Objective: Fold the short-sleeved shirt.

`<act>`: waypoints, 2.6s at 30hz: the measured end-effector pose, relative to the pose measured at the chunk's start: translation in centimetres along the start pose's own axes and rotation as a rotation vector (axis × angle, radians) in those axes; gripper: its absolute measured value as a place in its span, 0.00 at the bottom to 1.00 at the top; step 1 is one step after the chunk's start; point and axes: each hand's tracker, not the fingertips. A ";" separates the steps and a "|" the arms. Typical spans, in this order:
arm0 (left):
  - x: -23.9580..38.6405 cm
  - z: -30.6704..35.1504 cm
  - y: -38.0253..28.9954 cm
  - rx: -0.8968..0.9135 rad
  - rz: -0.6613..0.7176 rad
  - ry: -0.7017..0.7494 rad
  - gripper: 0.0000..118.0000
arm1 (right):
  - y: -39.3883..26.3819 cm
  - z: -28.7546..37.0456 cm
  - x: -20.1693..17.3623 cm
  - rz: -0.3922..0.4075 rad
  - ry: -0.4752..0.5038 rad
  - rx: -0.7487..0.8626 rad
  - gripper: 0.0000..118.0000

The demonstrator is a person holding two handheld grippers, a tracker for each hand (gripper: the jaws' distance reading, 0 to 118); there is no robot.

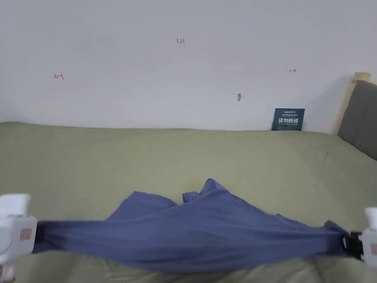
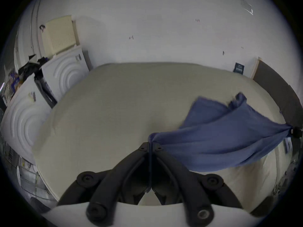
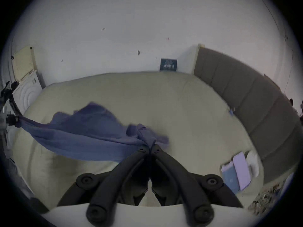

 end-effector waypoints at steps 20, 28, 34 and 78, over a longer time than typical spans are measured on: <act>-3.6 2.9 -13.9 -0.154 0.078 -0.074 0.06 | -12.1 4.7 1.6 -0.044 -0.031 -0.089 0.26; -0.2 9.8 -12.2 0.062 0.140 -0.103 1.00 | -9.9 8.0 -1.7 -0.060 -0.022 0.070 0.63; 3.5 17.7 -11.8 0.315 0.056 -0.113 0.00 | -9.7 14.3 -9.6 -0.051 0.111 0.265 0.32; -4.1 -1.2 -13.9 -0.253 0.034 -0.190 0.02 | -17.0 10.2 -21.1 0.157 0.168 0.148 0.00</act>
